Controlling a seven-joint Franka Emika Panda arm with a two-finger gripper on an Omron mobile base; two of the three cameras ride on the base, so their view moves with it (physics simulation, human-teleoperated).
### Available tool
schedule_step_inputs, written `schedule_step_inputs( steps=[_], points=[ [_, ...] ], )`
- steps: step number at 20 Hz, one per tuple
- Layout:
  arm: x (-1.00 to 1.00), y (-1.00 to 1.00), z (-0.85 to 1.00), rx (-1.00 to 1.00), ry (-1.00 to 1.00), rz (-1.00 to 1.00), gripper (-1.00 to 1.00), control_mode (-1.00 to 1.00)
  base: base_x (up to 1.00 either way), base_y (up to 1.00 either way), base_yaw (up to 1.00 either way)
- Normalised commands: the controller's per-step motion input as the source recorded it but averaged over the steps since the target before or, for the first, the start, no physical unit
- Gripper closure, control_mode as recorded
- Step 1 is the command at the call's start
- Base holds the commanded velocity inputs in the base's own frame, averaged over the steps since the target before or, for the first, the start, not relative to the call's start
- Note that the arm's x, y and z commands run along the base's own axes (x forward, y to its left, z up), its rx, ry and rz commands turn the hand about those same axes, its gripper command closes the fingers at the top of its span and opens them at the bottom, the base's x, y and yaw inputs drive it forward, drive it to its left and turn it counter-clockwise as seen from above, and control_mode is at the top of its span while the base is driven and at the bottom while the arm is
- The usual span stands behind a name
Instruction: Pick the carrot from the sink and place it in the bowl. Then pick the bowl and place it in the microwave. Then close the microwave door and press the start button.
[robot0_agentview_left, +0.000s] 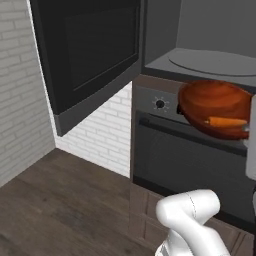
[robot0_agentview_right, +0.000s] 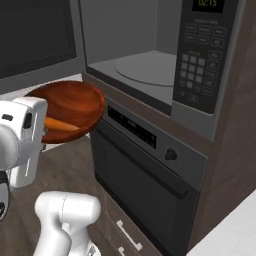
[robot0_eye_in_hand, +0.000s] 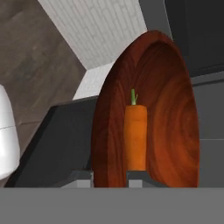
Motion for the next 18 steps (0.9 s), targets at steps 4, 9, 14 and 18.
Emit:
schedule_step_inputs(
  steps=[4,9,14,18],
  points=[
    [-0.12,0.11,0.72,0.00,-0.05,-0.10,1.00,-1.00,0.00,0.00,0.00],
    [0.00,0.03,0.56,-0.04,0.01,-0.18,1.00,-1.00,0.00,0.00,0.00],
    [0.00,0.00,0.49,-0.04,-0.19,-0.18,1.00,-1.00,0.00,0.00,0.00],
    [0.17,0.00,0.30,-0.03,-0.05,-0.15,1.00,-1.00,0.00,0.00,0.00]
  ],
)
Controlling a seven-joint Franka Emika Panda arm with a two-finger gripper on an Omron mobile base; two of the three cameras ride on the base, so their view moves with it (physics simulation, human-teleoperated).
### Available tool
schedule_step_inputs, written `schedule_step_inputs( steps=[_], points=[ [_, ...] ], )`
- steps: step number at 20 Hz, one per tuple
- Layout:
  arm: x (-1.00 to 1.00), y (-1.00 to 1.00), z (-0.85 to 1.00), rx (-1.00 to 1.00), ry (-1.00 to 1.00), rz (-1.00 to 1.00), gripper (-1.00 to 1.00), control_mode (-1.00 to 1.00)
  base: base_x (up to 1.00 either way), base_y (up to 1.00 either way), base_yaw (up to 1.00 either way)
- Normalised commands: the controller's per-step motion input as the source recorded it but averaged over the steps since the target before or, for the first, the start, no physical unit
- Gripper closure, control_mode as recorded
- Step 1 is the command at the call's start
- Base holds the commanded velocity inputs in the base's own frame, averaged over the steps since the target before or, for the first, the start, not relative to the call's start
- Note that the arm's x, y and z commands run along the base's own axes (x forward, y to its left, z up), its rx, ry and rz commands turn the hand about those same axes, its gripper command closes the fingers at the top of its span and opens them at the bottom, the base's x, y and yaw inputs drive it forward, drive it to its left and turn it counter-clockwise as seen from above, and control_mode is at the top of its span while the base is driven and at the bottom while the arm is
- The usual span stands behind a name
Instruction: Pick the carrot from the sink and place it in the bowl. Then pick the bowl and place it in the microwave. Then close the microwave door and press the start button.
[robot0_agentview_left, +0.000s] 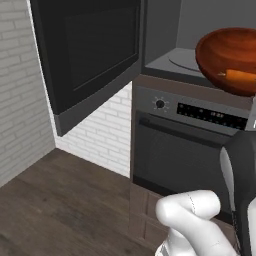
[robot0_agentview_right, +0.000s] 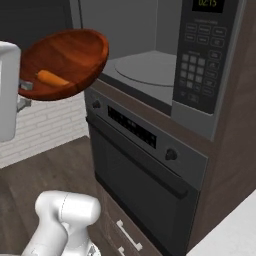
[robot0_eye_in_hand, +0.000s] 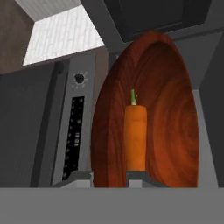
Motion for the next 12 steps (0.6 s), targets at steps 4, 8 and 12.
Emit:
schedule_step_inputs(
  steps=[4,8,12],
  points=[
    [0.32,-0.03,0.20,-0.03,0.01,-0.08,1.00,-1.00,0.00,0.00,0.00],
    [0.42,-0.13,0.04,-0.02,0.00,-0.02,1.00,-1.00,0.00,0.00,0.00],
    [0.36,-0.22,0.00,0.00,0.00,0.00,1.00,-1.00,0.00,0.00,0.00]
  ],
)
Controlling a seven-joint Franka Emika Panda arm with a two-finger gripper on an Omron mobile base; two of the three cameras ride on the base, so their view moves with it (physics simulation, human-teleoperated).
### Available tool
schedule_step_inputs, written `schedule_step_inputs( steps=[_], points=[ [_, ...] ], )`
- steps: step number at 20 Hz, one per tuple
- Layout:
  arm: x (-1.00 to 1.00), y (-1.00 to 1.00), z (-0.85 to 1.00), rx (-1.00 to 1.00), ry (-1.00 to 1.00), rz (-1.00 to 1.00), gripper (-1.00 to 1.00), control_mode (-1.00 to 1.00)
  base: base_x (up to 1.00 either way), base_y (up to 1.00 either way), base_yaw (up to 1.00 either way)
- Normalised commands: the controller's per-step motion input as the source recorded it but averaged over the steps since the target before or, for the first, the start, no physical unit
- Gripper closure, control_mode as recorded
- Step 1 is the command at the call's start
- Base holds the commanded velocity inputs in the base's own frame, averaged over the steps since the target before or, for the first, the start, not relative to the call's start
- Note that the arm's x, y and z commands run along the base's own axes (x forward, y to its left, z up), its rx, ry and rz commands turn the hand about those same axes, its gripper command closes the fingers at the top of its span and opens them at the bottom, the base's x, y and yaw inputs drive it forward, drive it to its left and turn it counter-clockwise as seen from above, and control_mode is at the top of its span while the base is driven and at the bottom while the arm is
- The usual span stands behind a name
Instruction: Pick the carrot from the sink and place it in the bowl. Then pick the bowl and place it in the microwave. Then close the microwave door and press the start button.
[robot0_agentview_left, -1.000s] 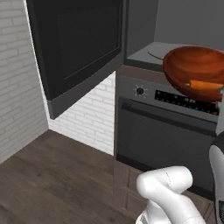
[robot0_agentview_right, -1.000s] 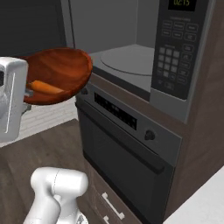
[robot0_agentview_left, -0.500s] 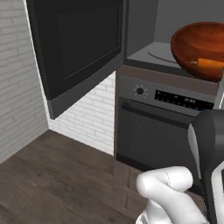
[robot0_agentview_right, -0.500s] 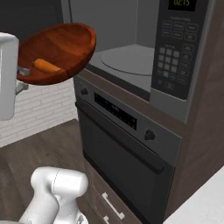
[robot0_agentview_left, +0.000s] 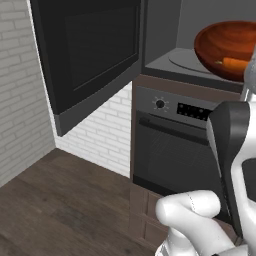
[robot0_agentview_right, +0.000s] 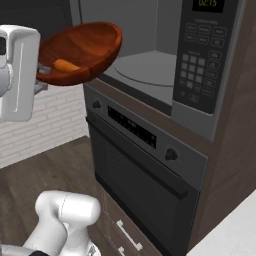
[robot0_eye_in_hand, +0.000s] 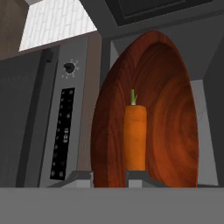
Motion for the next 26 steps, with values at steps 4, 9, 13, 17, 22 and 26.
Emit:
schedule_step_inputs(
  steps=[4,9,13,17,22,26],
  points=[
    [0.34,-0.29,0.00,0.00,0.00,0.00,1.00,-1.00,0.00,0.00,0.00],
    [0.37,-0.38,0.00,0.00,0.00,0.00,1.00,-1.00,0.00,0.00,0.00],
    [0.54,-0.32,0.00,0.00,0.00,0.00,1.00,-1.00,0.00,0.00,0.00],
    [0.68,-0.16,-0.02,0.00,0.00,0.00,1.00,-1.00,0.00,0.00,0.00],
    [0.46,-0.15,-0.09,0.00,0.02,0.00,1.00,-1.00,0.00,0.00,0.00],
    [0.40,-0.18,-0.18,0.00,0.06,0.00,1.00,-1.00,0.00,0.00,0.00]
  ],
)
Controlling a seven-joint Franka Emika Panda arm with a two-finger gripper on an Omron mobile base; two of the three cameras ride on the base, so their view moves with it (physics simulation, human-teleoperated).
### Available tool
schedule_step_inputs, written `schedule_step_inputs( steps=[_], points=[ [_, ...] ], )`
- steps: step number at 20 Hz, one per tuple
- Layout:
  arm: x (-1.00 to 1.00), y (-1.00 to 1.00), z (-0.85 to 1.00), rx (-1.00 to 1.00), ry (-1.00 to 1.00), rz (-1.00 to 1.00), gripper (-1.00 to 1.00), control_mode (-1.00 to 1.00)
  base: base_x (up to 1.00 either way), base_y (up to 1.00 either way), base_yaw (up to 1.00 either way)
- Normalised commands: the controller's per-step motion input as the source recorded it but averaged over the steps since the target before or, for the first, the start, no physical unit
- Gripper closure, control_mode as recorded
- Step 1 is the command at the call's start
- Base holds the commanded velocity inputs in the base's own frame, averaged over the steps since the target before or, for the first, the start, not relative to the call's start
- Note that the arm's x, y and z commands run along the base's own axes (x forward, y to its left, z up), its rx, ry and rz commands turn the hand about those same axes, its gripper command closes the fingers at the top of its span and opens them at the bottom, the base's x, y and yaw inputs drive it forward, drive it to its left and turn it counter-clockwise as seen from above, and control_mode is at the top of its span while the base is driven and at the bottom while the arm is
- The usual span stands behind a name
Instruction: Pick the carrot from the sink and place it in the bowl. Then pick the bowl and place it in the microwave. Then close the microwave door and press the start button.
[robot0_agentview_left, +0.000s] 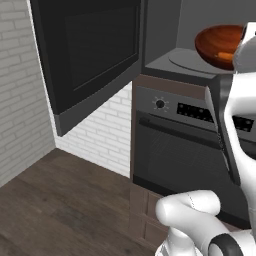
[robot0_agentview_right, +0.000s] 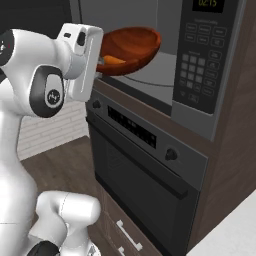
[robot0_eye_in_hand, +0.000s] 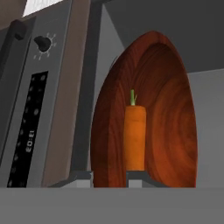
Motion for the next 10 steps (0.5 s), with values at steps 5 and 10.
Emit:
schedule_step_inputs(
  steps=[5,10],
  points=[
    [0.24,-0.35,-0.16,0.00,0.05,0.00,1.00,-1.00,0.00,0.00,0.00],
    [0.22,-0.22,-0.21,0.00,0.04,0.00,1.00,-1.00,0.00,0.00,0.00]
  ],
)
